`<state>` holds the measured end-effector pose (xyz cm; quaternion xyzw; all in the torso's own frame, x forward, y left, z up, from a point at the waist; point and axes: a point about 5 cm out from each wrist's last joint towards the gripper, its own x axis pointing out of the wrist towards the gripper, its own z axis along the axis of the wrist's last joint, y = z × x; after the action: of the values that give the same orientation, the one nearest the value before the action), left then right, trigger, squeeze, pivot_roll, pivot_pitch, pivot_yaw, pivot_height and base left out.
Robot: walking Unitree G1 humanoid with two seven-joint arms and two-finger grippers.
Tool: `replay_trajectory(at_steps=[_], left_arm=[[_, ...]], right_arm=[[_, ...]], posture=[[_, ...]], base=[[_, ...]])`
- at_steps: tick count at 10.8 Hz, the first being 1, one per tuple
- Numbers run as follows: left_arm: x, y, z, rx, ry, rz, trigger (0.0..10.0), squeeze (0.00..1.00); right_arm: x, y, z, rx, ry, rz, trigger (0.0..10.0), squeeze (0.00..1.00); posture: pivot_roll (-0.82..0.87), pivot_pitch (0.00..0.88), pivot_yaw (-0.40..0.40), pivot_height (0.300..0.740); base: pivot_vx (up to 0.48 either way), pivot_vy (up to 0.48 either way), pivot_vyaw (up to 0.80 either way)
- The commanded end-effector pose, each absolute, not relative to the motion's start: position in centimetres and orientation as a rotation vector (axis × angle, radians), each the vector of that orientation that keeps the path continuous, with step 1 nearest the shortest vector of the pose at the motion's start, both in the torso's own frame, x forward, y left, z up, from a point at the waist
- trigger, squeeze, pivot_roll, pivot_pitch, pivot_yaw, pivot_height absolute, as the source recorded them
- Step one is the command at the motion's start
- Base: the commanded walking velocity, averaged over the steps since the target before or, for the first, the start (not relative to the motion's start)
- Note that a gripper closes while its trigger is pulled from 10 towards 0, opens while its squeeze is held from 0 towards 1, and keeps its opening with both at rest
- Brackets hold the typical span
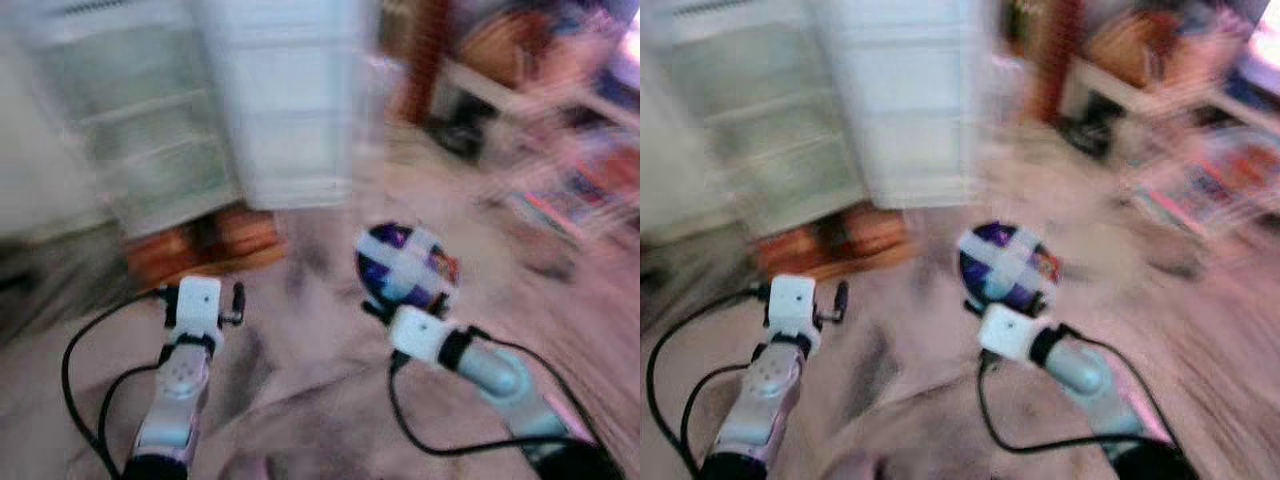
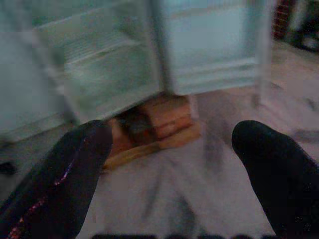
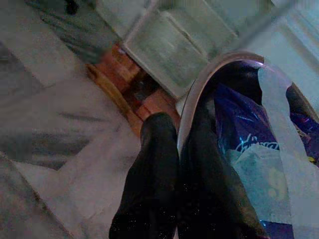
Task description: Restocking fridge
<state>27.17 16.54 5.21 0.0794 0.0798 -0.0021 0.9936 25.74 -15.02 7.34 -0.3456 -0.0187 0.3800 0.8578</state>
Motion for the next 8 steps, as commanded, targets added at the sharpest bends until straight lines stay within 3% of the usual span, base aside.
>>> replay_trajectory(at_steps=[1, 4, 8], left_arm=[[26.89, 17.11, 5.18, 0.148, 0.159, 0.0, 10.0, 0.0], [26.74, 16.91, 5.58, 0.127, 0.13, -0.014, 10.0, 0.0], [26.47, 17.34, 6.15, 0.085, 0.099, -0.004, 10.0, 0.0]], right_arm=[[25.83, -13.82, 8.1, -0.713, -0.097, 0.829, 10.0, 0.0], [25.9, -13.77, 8.11, -0.705, -0.098, 0.834, 10.0, 0.0], [25.73, -13.68, 7.88, -0.648, -0.091, 0.81, 10.0, 0.0]], posture=[[0.1, 0.043, -0.026, 0.74], [0.1, 0.041, -0.033, 0.74], [0.11, 0.052, -0.037, 0.74]], base=[[0.0, 0.0, 0.8], [0.0, 0.0, 0.58], [0.211, 0.0, 0.0]])
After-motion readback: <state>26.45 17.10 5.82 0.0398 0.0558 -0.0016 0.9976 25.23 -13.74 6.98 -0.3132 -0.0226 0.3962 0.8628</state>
